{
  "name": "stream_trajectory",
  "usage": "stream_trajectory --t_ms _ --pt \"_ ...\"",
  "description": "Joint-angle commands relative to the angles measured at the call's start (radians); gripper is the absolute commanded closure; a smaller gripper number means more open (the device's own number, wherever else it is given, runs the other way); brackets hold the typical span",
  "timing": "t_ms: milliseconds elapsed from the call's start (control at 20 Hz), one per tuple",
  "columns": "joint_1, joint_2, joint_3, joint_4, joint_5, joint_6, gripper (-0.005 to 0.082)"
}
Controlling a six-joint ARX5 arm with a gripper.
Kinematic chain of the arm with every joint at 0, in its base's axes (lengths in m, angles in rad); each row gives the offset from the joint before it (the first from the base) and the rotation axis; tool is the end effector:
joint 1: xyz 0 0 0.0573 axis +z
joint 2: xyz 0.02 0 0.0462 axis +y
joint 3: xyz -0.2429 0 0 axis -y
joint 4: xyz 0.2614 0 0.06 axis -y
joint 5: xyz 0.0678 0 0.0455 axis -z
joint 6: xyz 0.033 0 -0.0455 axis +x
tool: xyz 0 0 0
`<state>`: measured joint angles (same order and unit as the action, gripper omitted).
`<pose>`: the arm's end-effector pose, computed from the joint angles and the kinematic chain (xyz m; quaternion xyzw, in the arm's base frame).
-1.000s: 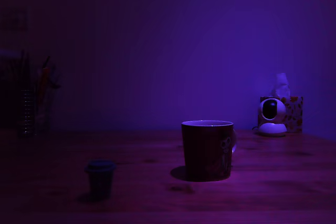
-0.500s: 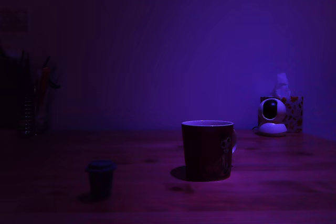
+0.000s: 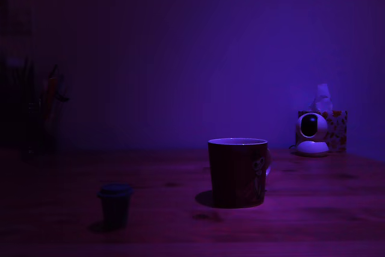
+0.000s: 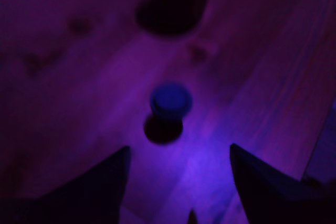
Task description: Pick up the coffee capsules on the table and drop them inside the coffee cup
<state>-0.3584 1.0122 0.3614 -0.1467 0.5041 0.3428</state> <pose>0.1846 -0.0862 0.1297 0.1149 0.3159 -0.4456 0.8297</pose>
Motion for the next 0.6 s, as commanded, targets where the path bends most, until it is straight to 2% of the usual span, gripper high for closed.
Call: stream_trajectory --t_ms 0,150,550 --pt "-0.001 0.043 -0.017 0.046 0.004 0.0 0.0218" --pt "-0.001 0.138 -0.017 0.108 0.01 0.005 0.0218" --pt "-0.002 0.327 -0.017 0.297 0.066 0.025 0.0218"
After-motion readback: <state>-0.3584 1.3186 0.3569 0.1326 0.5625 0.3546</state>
